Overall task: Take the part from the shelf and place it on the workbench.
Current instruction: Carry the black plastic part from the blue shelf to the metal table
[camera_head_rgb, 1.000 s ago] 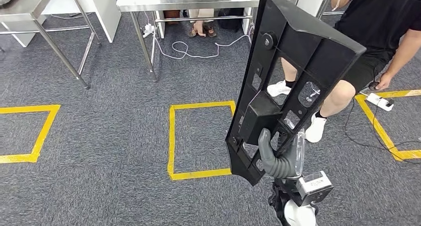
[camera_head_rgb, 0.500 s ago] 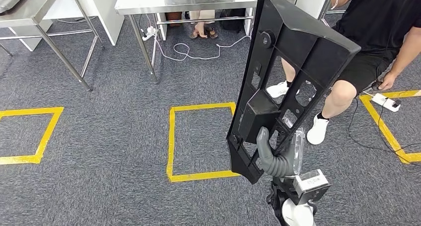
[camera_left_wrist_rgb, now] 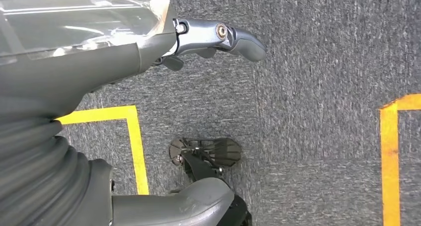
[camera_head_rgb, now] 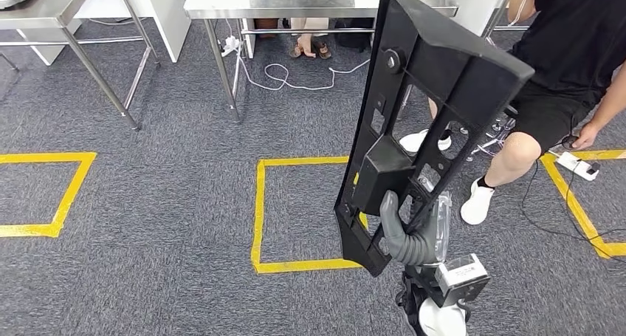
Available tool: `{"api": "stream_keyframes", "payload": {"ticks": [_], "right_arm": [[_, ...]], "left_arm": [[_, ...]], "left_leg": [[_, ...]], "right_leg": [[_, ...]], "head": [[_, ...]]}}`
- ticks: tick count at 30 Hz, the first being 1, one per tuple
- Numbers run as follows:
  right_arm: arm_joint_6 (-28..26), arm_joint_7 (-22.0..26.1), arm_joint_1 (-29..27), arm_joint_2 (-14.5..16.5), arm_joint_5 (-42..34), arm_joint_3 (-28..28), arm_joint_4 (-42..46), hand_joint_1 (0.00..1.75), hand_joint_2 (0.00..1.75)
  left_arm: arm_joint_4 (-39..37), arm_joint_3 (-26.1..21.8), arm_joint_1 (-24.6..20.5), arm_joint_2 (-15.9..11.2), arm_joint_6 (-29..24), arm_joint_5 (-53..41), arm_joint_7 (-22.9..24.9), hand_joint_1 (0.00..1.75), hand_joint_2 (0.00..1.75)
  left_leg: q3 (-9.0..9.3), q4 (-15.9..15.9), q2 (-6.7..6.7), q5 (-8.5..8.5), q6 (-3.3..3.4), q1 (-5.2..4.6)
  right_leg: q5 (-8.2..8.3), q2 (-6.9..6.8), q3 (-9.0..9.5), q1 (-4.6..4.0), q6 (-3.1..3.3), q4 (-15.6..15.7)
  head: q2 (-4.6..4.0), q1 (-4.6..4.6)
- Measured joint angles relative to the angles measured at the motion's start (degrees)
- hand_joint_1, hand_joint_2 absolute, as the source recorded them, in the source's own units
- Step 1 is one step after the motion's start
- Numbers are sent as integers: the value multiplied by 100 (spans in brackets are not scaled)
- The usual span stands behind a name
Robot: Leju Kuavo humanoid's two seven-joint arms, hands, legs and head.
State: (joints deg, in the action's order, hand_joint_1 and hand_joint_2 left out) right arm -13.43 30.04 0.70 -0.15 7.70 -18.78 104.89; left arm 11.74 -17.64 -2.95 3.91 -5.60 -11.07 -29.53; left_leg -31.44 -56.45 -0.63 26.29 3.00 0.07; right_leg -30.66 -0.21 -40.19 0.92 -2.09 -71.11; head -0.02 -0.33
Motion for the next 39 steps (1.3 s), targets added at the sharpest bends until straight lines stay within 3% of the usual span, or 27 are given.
{"api": "stream_keyframes", "payload": {"ticks": [2, 4, 6, 10, 12, 14, 15, 16, 18, 19, 21, 24, 26, 28, 29, 30, 31, 33, 35, 37, 39], "right_arm": [[8, -10, 1, 2, 33, 1, -1, 175, 175], [17, -16, 0, 6, 61, 1, 2, 175, 175], [20, -19, -2, 9, 67, 1, 4, 175, 175], [20, -19, -7, 10, 80, 4, 6, 175, 175], [37, -14, -16, 21, 108, 14, 17, 175, 175], [69, -8, -37, 32, 137, 21, 26, 175, 175], [84, -8, -51, 34, 143, 21, 26, 175, 175], [96, -8, -64, 36, 149, 22, 26, 175, 175], [107, -7, -74, 48, 153, 22, 27, 175, 175], [107, -5, -72, 55, 156, 22, 27, 175, 175], [109, 1, -74, 62, 159, 22, 29, 175, 175], [115, 6, -89, 60, 164, 22, 31, 175, 175], [118, 7, -79, 57, 166, 20, 31, 175, 175], [121, 7, -77, 54, 166, 18, 27, 175, 175], [123, 5, -81, 52, 166, 18, 24, 175, 175], [124, 2, -84, 51, 166, 18, 21, 175, 175], [126, -2, -83, 50, 166, 18, 19, 175, 175], [132, -15, -79, 50, 163, 20, 19, 175, 175], [140, -22, -67, 52, 160, 21, 14, 175, 175], [146, -28, -57, 56, 159, 21, 9, 175, 175], [153, -34, -51, 63, 158, 25, 10, 175, 175]], "left_arm": [[0, 0, 0, 3, 10, -23, 1, 0, 175], [0, 0, -6, 5, 13, -42, 4, 0, 175], [0, 0, -10, 5, 13, -45, 7, 0, 175], [0, 0, -9, 4, 13, -52, 10, 0, 175], [2, -1, -9, 5, 17, -74, 13, 0, 175], [4, -2, 2, 4, 22, -91, 9, 0, 175], [4, -2, 9, 3, 22, -91, 5, 0, 175], [4, -2, 13, 3, 22, -91, 1, 0, 175], [4, -3, 12, 1, 21, -92, -8, 0, 175], [4, -4, 8, -1, 21, -93, -11, 0, 175], [4, -4, 1, -8, 20, -93, -17, 0, 175], [3, -5, 11, -12, 21, -93, -24, 0, 175], [2, -5, 10, -6, 23, -92, -28, 0, 175], [2, -7, 9, -4, 24, -91, -31, 0, 175], [2, -7, 12, -4, 25, -91, -32, 0, 175], [2, -7, 17, -3, 26, -91, -32, 0, 175], [2, -7, 21, -2, 30, -91, -32, 0, 175], [1, -7, 24, 3, 44, -92, -37, 0, 175], [0, -8, 19, 5, 56, -93, -45, 0, 175], [-1, -9, 14, 5, 57, -93, -51, 0, 175], [1, -9, 10, 0, 57, -93, -55, 0, 175]], "left_leg": [[72, -29, -24, 88, -55, -12], [91, -72, -38, 175, -114, -34], [82, -89, -43, 207, -138, -42], [90, -85, -40, 219, -159, -27], [-254, -769, -7, 514, -263, 26], [-809, -1689, 31, 793, -356, 72], [-939, -1781, 36, 716, -358, 78], [-937, -1619, 40, 519, -347, 80], [-662, -846, 46, 18, -285, 73], [-512, -500, 49, -116, -245, 55], [-366, -163, 46, -146, -159, 9], [-231, -16, 23, -134, -25, -10], [-120, 29, 13, -129, 40, -2], [-91, 26, 9, -91, 67, -10], [-78, 24, 7, -68, 69, -14], [-55, 22, 2, -42, 63, -17], [-17, 20, -6, -12, 52, -19], [86, 19, -22, 66, 13, -21], [158, 8, -32, 148, -48, -34], [184, -26, -30, 193, -111, -48], [167, -126, -20, 231, -162, -43]], "right_leg": [[378, 1, 318, 25, -87, 767], [545, 6, 524, 38, -45, 1225], [539, 9, 545, 39, 17, 1267], [527, 12, 550, 28, 58, 1269], [461, 16, 626, 37, 187, 1280], [379, 19, 727, 55, 285, 1290], [349, 22, 762, 54, 286, 1290], [319, 26, 806, 54, 277, 1290], [250, 30, 898, 54, 245, 1297], [215, 31, 934, 40, 216, 1302], [197, 27, 980, 23, 141, 1311], [223, 23, 1021, -1, 20, 1210], [18, 23, 847, -3, 52, 850], [-274, 25, 437, 0, 114, 156], [-361, 25, 231, 1, 106, -127], [-355, 25, 114, 1, 66, -228], [-248, 24, 112, 2, 8, -111], [184, 21, 376, 2, -109, 634], [379, 10, 615, -24, -38, 1238], [371, 7, 672, -46, 124, 1346], [425, 14, 744, -5, 202, 1367]], "head": [[0, 3], [0, 7], [0, 7], [0, -1], [0, -21], [0, -39], [0, -40], [0, -39], [0, -38], [0, -36], [0, -37], [0, -34], [0, -22], [0, -14], [0, -12], [0, -11], [0, -10], [0, -7], [0, -12], [0, -26], [0, -35]]}}
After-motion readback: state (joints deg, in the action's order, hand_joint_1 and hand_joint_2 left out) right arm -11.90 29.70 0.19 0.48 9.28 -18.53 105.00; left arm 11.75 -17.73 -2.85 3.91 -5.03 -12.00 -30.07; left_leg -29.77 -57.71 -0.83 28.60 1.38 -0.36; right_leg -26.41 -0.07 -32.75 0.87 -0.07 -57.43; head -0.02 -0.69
